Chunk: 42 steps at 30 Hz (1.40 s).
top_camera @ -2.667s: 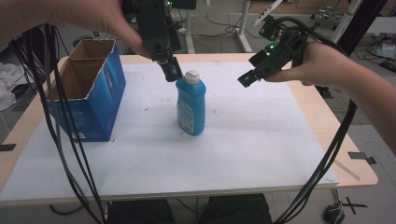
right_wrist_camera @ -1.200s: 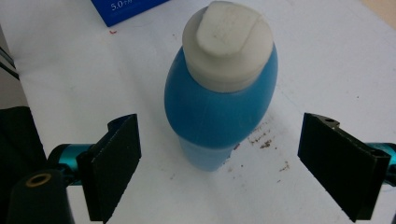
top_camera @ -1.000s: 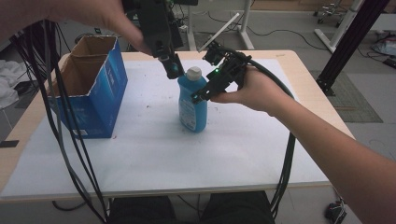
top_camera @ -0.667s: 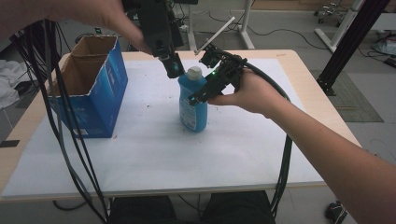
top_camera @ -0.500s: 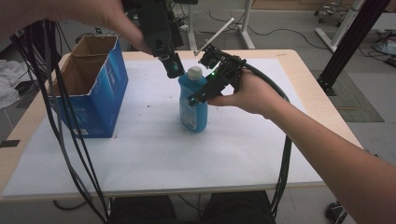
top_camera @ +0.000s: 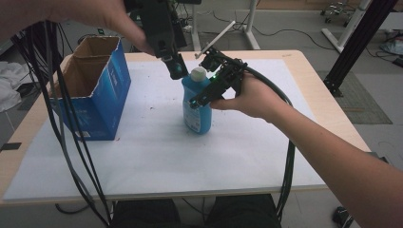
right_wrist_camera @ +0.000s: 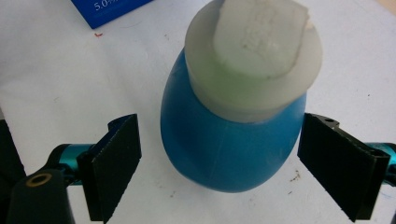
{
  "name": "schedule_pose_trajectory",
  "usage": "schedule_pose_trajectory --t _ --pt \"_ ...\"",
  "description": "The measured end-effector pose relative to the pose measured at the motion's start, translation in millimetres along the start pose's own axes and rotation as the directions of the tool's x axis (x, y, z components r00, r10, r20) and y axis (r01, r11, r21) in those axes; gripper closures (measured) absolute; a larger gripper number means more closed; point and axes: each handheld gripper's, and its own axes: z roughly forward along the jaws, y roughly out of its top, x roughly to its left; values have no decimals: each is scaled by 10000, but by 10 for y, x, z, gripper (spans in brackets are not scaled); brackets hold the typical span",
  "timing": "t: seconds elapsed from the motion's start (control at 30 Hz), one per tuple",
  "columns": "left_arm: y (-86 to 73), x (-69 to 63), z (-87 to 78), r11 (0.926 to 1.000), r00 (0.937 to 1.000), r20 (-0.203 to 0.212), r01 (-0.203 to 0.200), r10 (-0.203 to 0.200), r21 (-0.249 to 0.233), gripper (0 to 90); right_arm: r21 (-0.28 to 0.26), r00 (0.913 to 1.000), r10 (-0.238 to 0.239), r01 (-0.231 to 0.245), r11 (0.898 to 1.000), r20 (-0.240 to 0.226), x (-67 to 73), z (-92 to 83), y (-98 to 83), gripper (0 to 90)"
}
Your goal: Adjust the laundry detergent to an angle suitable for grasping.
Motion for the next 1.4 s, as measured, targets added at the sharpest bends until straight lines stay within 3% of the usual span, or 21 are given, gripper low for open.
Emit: schedule_pose_trajectory --t 0.57,0.63,1.4 --pt "-2 0 1 10000 10000 3 5 -5 4 181 -59 9998 119 -118 9999 147 -2 33 3 133" --pt "0 1 3 10000 10000 14 -18 18 18 181 -70 9999 109 -109 9999 36 -6 27 0 185" --pt "6 -14 4 10000 10000 7 -31 31 72 181 -156 9994 138 -133 9998 332 -8 24 -5 190"
